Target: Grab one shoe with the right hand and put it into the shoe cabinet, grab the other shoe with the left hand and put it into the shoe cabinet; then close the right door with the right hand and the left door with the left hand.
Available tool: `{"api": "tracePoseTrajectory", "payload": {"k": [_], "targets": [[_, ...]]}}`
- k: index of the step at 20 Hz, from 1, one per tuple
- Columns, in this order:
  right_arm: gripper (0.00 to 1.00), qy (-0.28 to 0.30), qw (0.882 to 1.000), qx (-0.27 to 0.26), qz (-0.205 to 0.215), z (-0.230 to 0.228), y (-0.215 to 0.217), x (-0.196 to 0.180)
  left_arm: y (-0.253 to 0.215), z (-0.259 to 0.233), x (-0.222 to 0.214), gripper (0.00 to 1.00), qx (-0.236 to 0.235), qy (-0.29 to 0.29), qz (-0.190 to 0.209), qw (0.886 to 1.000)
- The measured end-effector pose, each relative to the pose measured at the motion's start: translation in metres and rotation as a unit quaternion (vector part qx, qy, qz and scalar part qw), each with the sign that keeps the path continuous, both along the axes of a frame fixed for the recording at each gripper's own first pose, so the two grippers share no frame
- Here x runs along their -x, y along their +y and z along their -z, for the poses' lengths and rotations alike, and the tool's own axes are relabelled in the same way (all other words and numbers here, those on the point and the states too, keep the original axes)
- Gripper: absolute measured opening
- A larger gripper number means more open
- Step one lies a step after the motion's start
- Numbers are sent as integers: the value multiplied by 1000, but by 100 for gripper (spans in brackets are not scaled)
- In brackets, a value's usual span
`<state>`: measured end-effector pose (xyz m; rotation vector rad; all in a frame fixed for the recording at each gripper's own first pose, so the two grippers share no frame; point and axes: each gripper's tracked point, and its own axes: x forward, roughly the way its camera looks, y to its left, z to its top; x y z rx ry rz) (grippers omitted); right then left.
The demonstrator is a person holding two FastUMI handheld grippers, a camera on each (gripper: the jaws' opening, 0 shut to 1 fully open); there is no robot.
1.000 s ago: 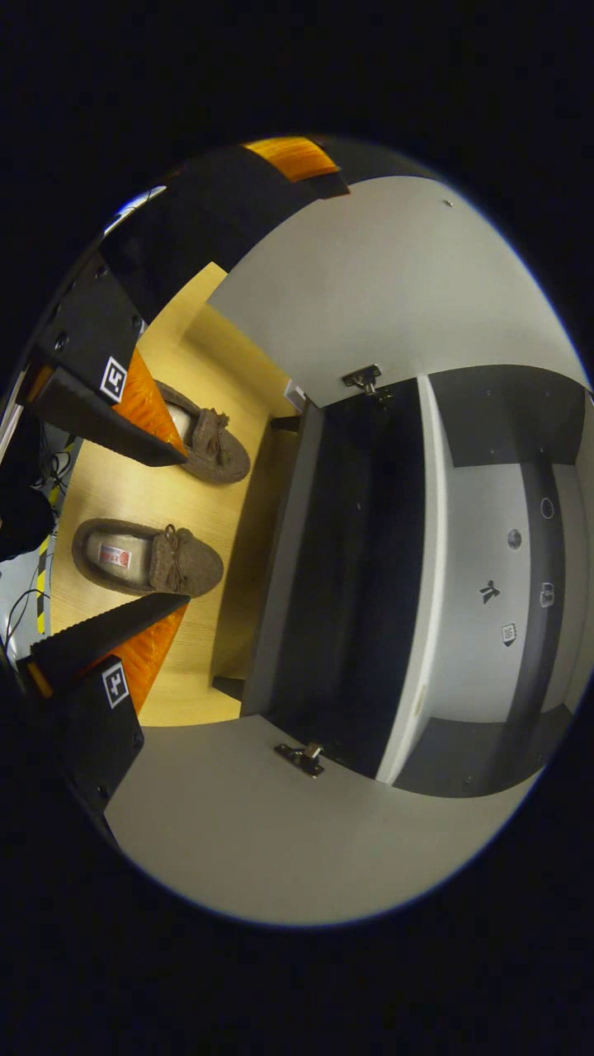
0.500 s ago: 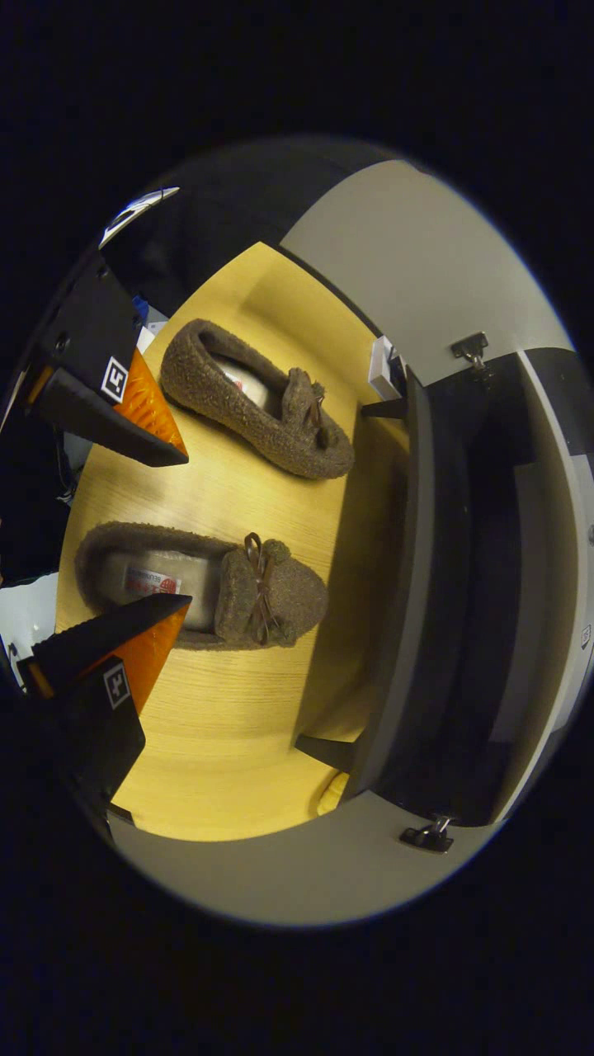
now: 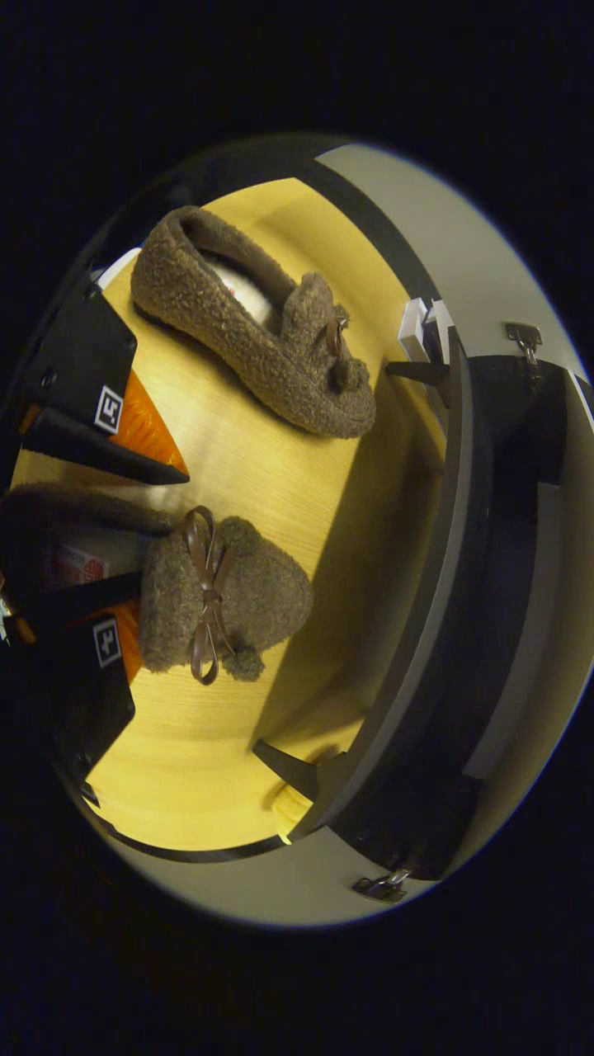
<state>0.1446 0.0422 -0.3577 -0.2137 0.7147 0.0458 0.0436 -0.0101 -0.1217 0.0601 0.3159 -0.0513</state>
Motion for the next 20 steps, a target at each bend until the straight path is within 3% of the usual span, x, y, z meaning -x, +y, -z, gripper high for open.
{"api": "tracePoseTrajectory", "payload": {"k": [1, 2, 3, 6, 7, 8, 11, 15, 20], "targets": [[53, -3, 1000, 5, 4, -2, -2, 0, 3, 0, 0, 94, -3, 0, -6, 1000], [49, 0, 1000, 4, 8, -2, -4, -1, 5, 1, -1, 94, -3, 1, -9, 1000], [38, 5, 1000, -2, 11, -2, -3, -1, 6, 1, 0, 94, -2, 0, -12, 1000], [40, 10, 1000, -8, 13, -8, -5, 3, 8, 1, 1, 94, 5, 0, -16, 1000], [23, 11, 1000, -12, 15, -1, -5, -2, 7, 2, 1, 94, 6, 1, -16, 1000], [24, 9, 1000, -19, 13, -1, -5, -5, 7, 2, 1, 94, 7, 0, -16, 1000], [6, 21, 999, -46, 9, -6, -3, 2, 5, 0, 3, 94, 8, -4, -12, 1000], [6, 9, 997, -75, 4, -23, -11, 7, 5, -3, 5, 94, -2, -12, -2, 1000], [6, -3, 991, -127, 41, -53, -18, 30, 10, -7, 5, 94, 5, -23, 5, 1000]]}}
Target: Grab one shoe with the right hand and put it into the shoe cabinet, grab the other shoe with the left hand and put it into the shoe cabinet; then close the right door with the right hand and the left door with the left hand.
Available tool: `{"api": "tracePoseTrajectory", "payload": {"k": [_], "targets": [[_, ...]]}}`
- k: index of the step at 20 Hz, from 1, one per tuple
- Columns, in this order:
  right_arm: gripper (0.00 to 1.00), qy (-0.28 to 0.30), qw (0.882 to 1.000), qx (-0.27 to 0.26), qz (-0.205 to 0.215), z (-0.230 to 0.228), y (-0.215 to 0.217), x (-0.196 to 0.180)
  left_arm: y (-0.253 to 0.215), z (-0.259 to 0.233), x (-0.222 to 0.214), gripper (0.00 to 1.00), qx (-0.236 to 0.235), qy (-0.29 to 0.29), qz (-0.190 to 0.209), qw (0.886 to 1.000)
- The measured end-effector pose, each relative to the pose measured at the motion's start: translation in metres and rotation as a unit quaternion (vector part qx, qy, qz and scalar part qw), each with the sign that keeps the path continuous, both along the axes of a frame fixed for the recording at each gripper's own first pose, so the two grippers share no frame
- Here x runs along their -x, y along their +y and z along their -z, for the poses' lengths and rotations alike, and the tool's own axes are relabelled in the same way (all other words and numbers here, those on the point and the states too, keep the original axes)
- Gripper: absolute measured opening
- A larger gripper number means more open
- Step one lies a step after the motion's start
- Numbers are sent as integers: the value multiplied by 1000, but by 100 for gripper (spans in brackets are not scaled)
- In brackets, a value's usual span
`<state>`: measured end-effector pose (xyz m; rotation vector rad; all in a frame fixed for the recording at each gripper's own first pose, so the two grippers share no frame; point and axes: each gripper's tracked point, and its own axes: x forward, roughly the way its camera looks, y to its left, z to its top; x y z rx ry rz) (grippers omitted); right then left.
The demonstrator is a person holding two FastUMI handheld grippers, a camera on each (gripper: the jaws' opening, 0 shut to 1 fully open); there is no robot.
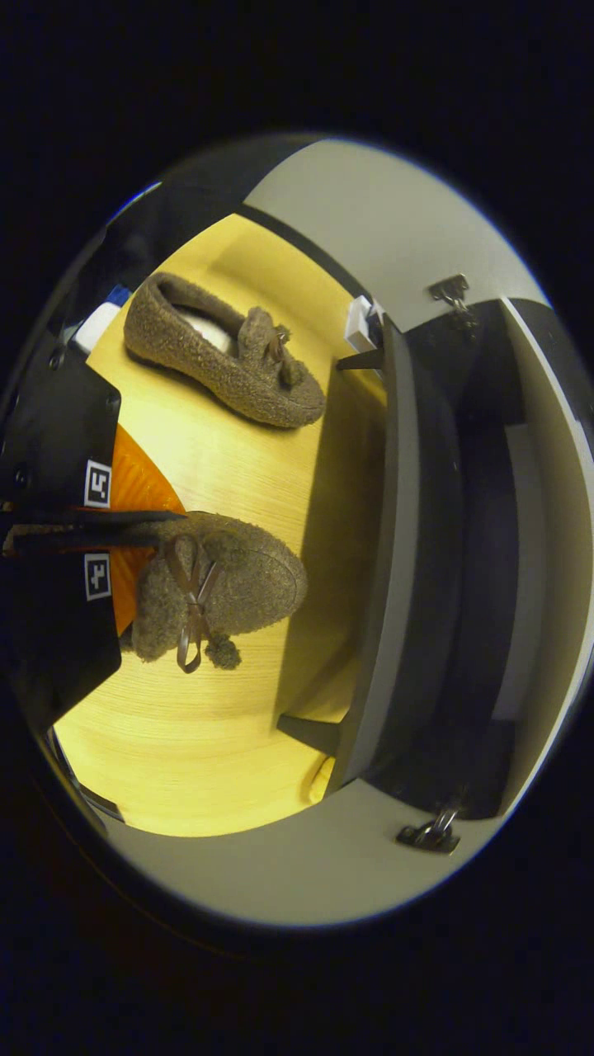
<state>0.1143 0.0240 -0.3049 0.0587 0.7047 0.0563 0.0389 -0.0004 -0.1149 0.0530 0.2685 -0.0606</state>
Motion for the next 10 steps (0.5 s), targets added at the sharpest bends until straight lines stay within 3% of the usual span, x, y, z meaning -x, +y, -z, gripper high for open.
{"api": "tracePoseTrajectory", "payload": {"k": [10], "targets": [[6, -42, 999, -12, 2, -65, 3, 56, 7, 4, 16, 94, 5, -11, 30, 999]]}}
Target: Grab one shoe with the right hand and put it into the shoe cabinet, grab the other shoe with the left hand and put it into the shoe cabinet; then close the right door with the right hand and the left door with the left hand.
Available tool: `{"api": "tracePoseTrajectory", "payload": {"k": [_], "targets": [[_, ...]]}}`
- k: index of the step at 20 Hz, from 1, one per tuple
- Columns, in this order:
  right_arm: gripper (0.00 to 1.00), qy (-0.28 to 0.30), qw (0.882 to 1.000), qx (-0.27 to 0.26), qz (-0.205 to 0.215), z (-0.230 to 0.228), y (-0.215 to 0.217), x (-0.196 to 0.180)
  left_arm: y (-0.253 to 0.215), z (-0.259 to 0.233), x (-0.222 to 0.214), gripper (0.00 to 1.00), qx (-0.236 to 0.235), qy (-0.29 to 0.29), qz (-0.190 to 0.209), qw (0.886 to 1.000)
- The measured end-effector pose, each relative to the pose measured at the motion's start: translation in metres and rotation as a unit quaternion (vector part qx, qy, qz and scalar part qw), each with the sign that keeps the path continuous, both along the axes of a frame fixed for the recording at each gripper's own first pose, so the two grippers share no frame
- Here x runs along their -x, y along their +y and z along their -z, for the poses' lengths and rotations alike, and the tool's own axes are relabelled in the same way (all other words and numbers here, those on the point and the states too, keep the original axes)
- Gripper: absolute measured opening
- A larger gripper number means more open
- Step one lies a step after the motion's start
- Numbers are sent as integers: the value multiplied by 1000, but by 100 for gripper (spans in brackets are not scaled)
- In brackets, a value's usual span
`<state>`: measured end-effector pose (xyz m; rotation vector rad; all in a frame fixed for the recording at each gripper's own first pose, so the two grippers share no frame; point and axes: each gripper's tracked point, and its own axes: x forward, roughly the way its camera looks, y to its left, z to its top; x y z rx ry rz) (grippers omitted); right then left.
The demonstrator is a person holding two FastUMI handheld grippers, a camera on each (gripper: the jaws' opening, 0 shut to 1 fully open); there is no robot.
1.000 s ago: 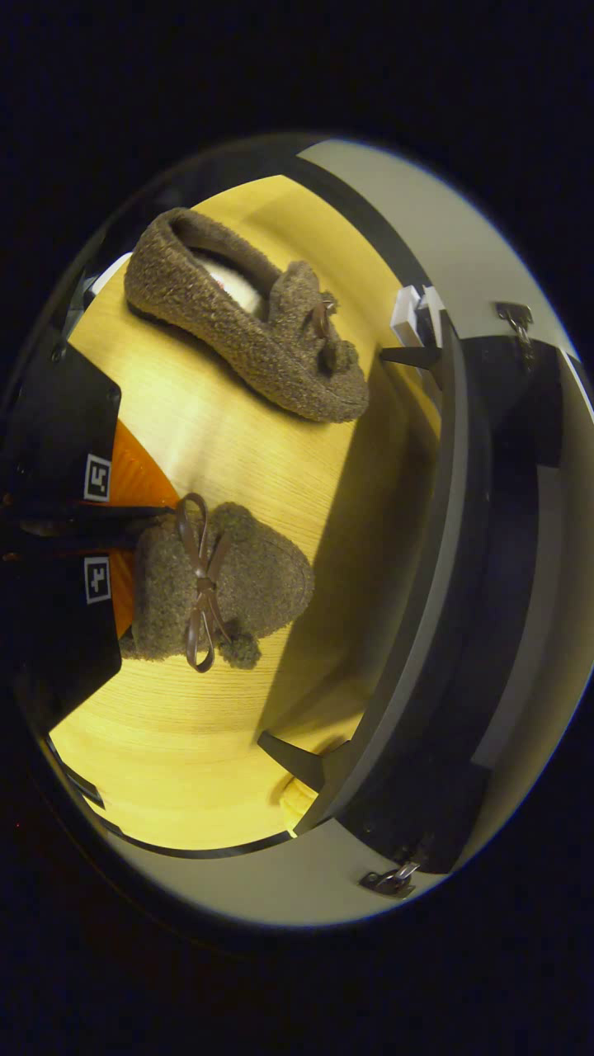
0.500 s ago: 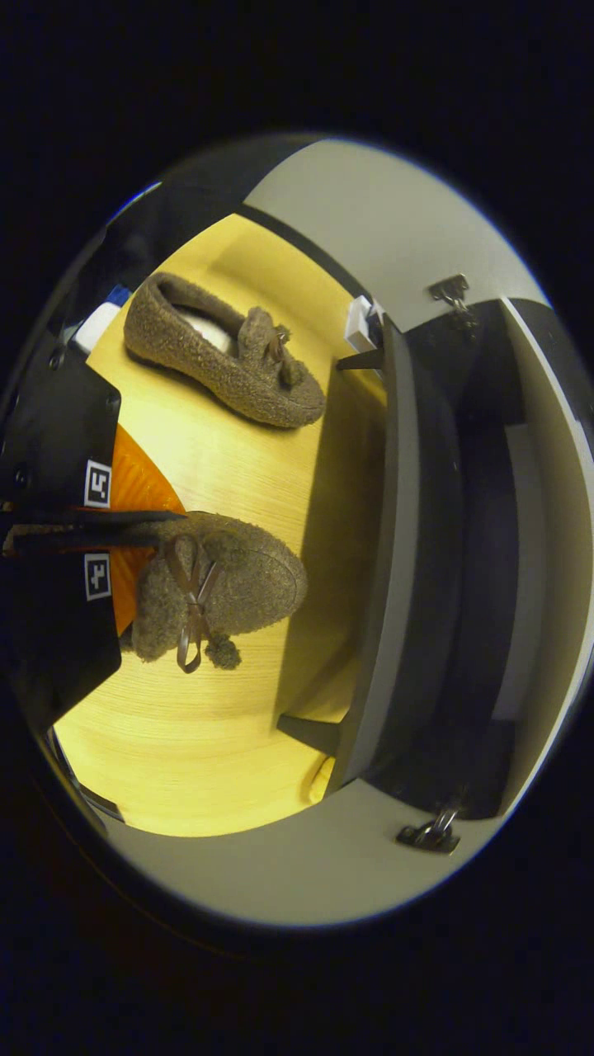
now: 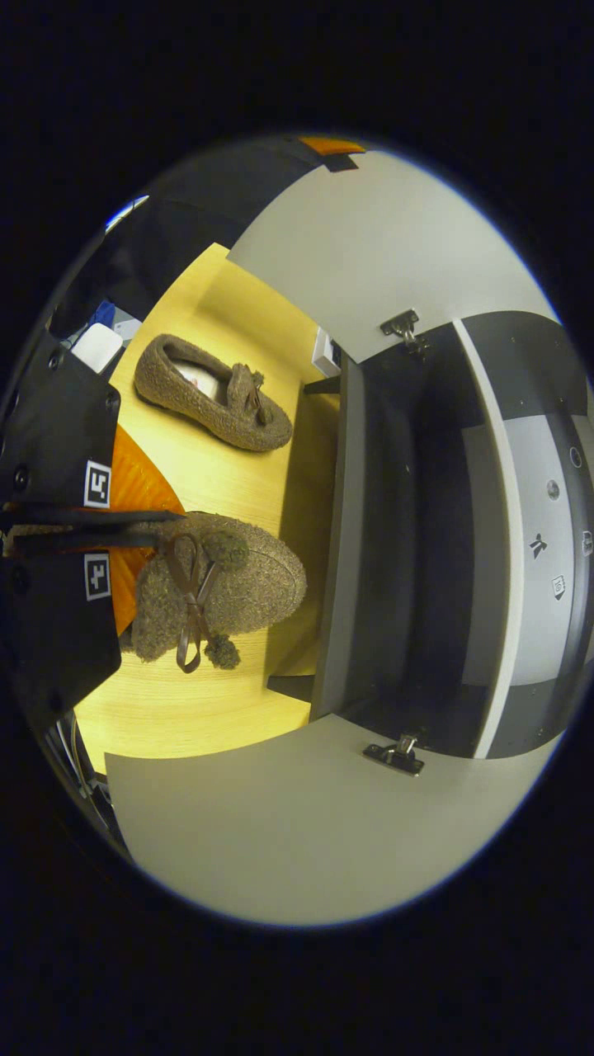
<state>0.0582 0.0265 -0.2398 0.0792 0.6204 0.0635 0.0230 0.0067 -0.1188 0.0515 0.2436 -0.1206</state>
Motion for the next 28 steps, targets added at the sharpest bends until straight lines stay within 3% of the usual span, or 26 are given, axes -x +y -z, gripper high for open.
{"api": "tracePoseTrajectory", "payload": {"k": [4, 5, 7, 9, 10, 13, 20, 28], "targets": [[6, -27, 1000, -4, -6, -33, 12, 24, 1, 5, 13, 94, 11, 2, 11, 1000], [6, -35, 999, -2, -8, -44, 15, 30, 3, 5, 15, 100, 12, 2, 11, 1000], [6, -56, 998, 1, -12, -68, 19, 37, 6, 5, 21, 94, 12, 2, 11, 1000], [6, -79, 997, -1, -22, -94, 24, 40, 9, 5, 26, 94, 11, 1, 11, 1000], [6, -91, 996, -1, -23, -106, 24, 41, 10, 5, 28, 100, 11, 1, 12, 1000], [6, -123, 992, -1, -26, -147, 21, 35, 16, 5, 29, 94, 16, 5, 7, 1000], [6, -180, 983, 10, -24, -226, 1, -14, 14, -4, 21, 94, 13, -8, 5, 1000], [6, -277, 961, 13, 14, -311, -28, -109, 10, -12, 9, 94, 7, -11, -9, 1000]]}}
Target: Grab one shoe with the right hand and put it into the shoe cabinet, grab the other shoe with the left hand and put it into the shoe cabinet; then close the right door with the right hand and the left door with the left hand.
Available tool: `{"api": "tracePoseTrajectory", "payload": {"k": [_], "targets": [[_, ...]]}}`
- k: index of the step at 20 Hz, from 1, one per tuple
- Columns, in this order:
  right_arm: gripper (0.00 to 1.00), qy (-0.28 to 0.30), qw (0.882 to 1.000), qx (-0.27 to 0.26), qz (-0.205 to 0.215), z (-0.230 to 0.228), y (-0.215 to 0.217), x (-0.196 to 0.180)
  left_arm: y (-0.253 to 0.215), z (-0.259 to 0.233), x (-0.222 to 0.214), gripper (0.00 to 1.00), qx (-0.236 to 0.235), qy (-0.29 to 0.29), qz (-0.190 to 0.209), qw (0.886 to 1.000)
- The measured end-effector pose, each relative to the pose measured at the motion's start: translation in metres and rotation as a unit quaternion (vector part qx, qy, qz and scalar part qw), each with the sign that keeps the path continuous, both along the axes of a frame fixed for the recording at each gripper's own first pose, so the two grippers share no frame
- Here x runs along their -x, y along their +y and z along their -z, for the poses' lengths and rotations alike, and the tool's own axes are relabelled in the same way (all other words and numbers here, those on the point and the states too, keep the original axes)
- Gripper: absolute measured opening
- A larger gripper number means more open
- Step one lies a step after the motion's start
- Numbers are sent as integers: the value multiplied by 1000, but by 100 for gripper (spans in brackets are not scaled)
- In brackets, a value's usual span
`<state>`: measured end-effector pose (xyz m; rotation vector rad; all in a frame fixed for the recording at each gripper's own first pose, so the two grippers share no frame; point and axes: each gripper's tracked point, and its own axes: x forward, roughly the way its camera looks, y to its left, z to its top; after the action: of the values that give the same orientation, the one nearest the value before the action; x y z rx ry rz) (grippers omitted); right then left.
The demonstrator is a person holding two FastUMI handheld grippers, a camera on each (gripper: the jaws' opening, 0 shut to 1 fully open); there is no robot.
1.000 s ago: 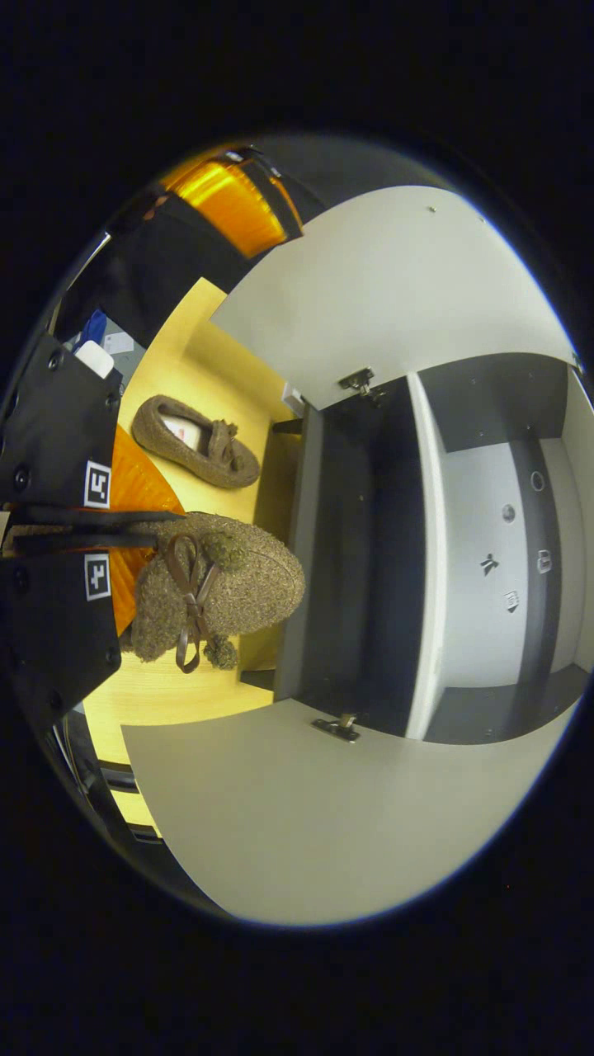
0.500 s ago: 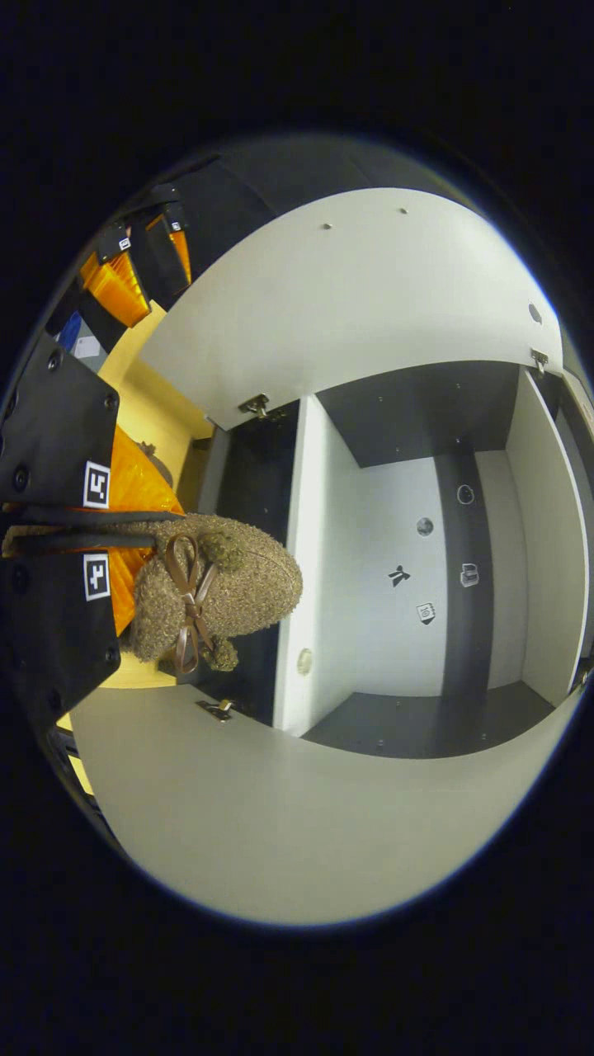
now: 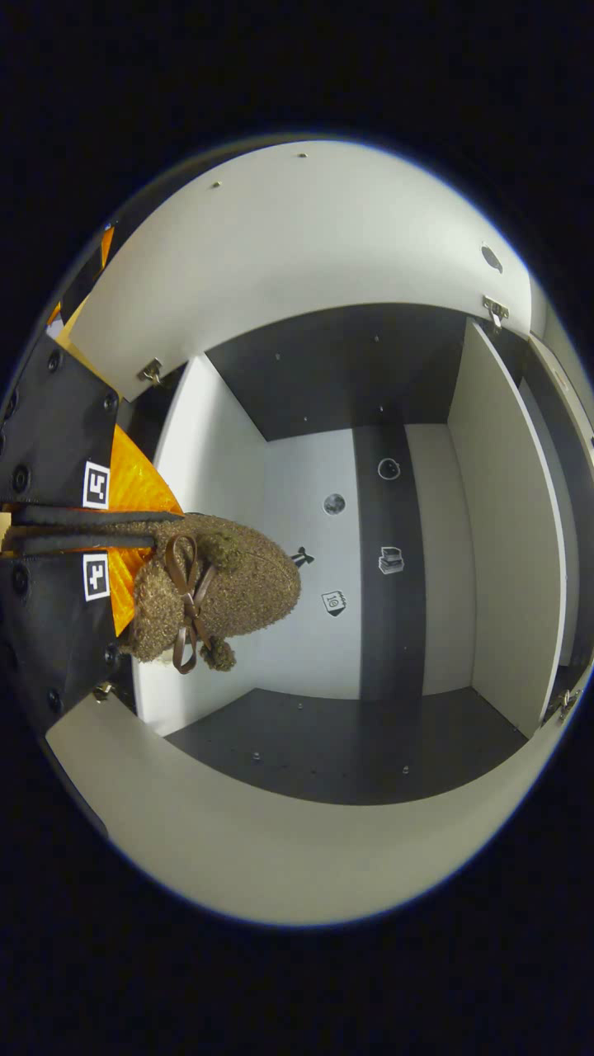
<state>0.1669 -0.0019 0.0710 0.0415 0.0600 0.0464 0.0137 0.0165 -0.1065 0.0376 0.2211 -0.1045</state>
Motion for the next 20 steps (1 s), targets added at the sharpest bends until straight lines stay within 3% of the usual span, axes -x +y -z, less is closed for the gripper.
{"api": "tracePoseTrajectory", "payload": {"k": [1, 3, 4, 5, 6, 7, 8, 12, 16, 18, 19, 20], "targets": [[6, -6, 1000, 4, 5, -7, -5, -14, 1, -2, -2, 100, -5, -2, -5, 1000], [6, -19, 1000, 10, 19, -17, -18, -40, 2, -7, -7, 92, -9, -6, -19, 1000], [5, -28, 999, 9, 27, -22, -24, -52, 2, -10, -11, 96, -6, -9, -25, 1000], [3, -33, 999, 6, 34, -27, -31, -64, 3, -12, -15, 94, -2, -11, -33, 999], [6, -39, 998, 3, 40, -32, -36, -75, 3, -16, -17, 100, 0, -14, -39, 999], [6, -45, 998, 0, 46, -37, -43, -87, 5, -19, -19, 94, 0, -17, -44, 999], [6, -51, 997, -1, 50, -41, -47, -97, 6, -20, -21, 100, -2, -19, -48, 999], [6, -68, 995, -16, 66, -51, -62, -131, 11, -18, -26, 100, -9, -13, -66, 998], [6, -70, 995, 19, 62, -36, -55, -146, 11, -14, -31, 87, 0, -7, -82, 997], [6, -74, 995, 28, 67, -35, -52, -149, 8, -12, -34, 94, -1, -5, -77, 997], [5, -76, 995, 29, 64, -34, -49, -150, 6, -12, -35, 87, -4, -5, -75, 997], [8, -78, 994, 31, 63, -34, -47, -151, 5, -12, -36, 100, -7, -6, -73, 997]]}}
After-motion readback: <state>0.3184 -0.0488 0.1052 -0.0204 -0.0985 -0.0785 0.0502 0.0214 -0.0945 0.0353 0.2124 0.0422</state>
